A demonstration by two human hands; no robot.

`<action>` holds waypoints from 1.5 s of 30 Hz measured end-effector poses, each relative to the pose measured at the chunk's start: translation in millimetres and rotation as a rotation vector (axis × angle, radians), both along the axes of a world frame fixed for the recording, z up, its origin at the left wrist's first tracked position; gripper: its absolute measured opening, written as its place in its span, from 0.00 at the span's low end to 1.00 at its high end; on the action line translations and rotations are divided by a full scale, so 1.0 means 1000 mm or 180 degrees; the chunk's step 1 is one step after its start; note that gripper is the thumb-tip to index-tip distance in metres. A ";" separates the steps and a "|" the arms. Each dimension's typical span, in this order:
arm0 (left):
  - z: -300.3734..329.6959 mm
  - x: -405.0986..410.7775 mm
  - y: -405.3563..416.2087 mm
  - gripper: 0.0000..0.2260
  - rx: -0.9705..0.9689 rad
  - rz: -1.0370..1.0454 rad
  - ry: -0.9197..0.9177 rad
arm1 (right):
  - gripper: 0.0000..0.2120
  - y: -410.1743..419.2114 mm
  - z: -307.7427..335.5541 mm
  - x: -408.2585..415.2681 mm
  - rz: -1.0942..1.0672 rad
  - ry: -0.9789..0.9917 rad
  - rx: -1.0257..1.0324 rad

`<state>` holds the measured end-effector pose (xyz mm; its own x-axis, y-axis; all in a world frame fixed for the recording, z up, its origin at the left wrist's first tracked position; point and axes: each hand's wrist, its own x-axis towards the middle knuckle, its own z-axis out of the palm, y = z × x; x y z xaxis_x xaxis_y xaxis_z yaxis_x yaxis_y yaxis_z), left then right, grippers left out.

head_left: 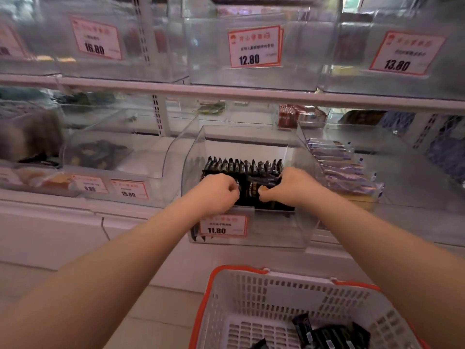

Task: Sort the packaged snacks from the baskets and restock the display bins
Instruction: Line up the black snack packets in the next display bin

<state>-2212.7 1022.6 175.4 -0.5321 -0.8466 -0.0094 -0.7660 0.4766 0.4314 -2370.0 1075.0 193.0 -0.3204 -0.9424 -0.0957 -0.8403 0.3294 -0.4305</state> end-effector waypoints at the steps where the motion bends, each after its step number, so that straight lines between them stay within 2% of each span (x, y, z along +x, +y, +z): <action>1: -0.001 -0.002 -0.002 0.09 0.0147 -0.0047 -0.0072 | 0.18 -0.004 -0.005 0.002 0.0047 -0.0002 0.0192; 4: 0.000 -0.007 -0.008 0.11 0.0507 -0.0056 -0.0352 | 0.17 -0.011 -0.017 0.007 0.0131 -0.0107 0.0617; 7: 0.004 -0.010 -0.013 0.12 0.0784 0.0086 -0.0570 | 0.18 -0.017 -0.019 0.006 0.0020 -0.0665 0.1065; 12: 0.007 -0.022 -0.019 0.15 0.1277 0.0411 -0.0213 | 0.33 -0.023 -0.017 -0.001 -0.0382 -0.1202 0.1444; 15: 0.008 -0.029 -0.017 0.18 0.0934 0.0252 -0.0590 | 0.35 -0.023 -0.020 -0.004 -0.0475 -0.1584 0.1417; 18: 0.013 -0.037 -0.014 0.23 0.0553 0.0109 -0.1062 | 0.29 -0.023 -0.021 -0.008 -0.0524 -0.1850 0.1308; 20: 0.017 -0.042 -0.015 0.24 0.0543 0.0090 -0.1141 | 0.21 -0.023 -0.021 -0.010 -0.0418 -0.1733 0.1207; 23: 0.019 -0.046 -0.019 0.19 0.0886 0.0119 -0.0823 | 0.11 -0.025 -0.021 -0.012 -0.0214 -0.1599 0.1065; 26: 0.018 -0.043 -0.023 0.14 0.0851 0.0023 -0.1094 | 0.17 -0.027 -0.022 -0.012 -0.0118 -0.1430 0.1188; 30: 0.005 -0.031 -0.029 0.17 0.0328 -0.0164 -0.1517 | 0.15 -0.030 -0.028 -0.003 0.0258 -0.0644 0.1667; 33: -0.005 -0.025 -0.037 0.16 0.0333 -0.0157 -0.1184 | 0.18 -0.033 -0.031 -0.007 0.0098 -0.0955 0.1590; 35: -0.009 -0.023 -0.042 0.18 0.0448 -0.0144 -0.0909 | 0.16 -0.033 -0.030 -0.012 -0.0041 -0.1094 0.1326; 37: -0.011 -0.023 -0.045 0.19 0.0640 -0.0121 -0.0664 | 0.14 -0.034 -0.030 -0.011 0.0022 -0.0961 0.1189; 42: -0.015 -0.024 -0.048 0.16 0.0393 -0.0130 -0.0778 | 0.15 -0.038 -0.026 0.002 0.0284 -0.0665 0.1104; 45: -0.013 -0.023 -0.052 0.18 0.0459 0.0078 -0.0863 | 0.13 -0.038 -0.021 0.002 0.0308 -0.0854 0.1118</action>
